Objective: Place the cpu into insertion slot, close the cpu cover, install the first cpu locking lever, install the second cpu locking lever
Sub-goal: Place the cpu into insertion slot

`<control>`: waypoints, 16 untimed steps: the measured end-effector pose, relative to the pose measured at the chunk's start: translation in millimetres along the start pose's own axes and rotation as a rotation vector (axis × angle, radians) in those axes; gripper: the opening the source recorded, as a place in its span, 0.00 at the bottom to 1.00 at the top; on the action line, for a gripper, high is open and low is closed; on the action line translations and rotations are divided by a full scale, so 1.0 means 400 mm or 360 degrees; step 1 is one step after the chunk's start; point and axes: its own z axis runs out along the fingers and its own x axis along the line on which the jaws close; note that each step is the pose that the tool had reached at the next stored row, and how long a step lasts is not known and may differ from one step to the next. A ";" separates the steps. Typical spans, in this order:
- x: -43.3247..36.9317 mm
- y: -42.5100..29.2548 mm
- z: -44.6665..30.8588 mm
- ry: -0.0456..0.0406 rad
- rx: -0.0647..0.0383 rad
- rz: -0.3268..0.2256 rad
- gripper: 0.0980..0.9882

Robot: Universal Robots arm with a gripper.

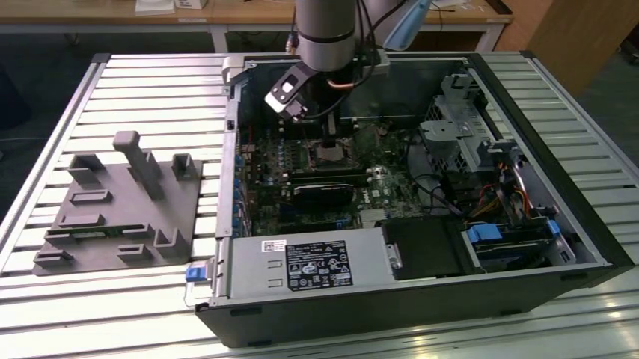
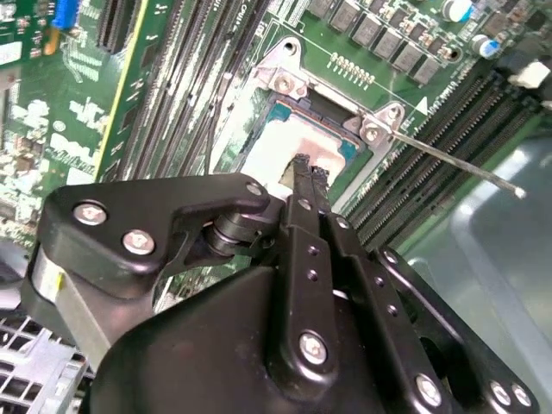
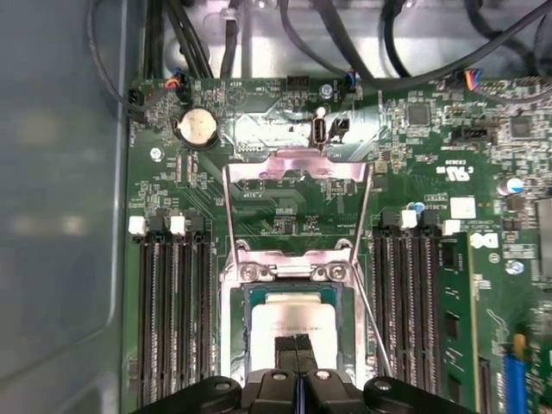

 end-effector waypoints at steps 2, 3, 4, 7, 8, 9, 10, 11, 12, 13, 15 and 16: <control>0.000 0.001 -0.015 0.0000 0.0000 0.0000 0.01; 0.000 0.002 -0.023 0.0000 0.0000 0.0000 0.01; 0.000 0.003 -0.030 0.0000 0.0000 0.0000 0.01; 0.000 0.005 -0.049 0.0000 0.0000 0.0000 0.01; 0.000 0.005 -0.056 0.0000 0.0000 0.0000 0.01; 0.000 0.006 -0.063 0.0000 0.0000 0.0000 0.01; 0.000 0.006 -0.070 0.0000 0.0000 0.0000 0.01; 0.001 0.007 -0.076 0.0000 0.0000 0.0000 0.01; 0.001 0.008 -0.082 0.0000 0.0000 0.0000 0.01; 0.001 0.008 -0.087 0.0000 0.0000 0.0000 0.01; 0.001 0.010 -0.090 0.0000 0.0000 0.0000 0.01; 0.001 0.011 -0.090 -0.0001 0.0000 0.0000 0.01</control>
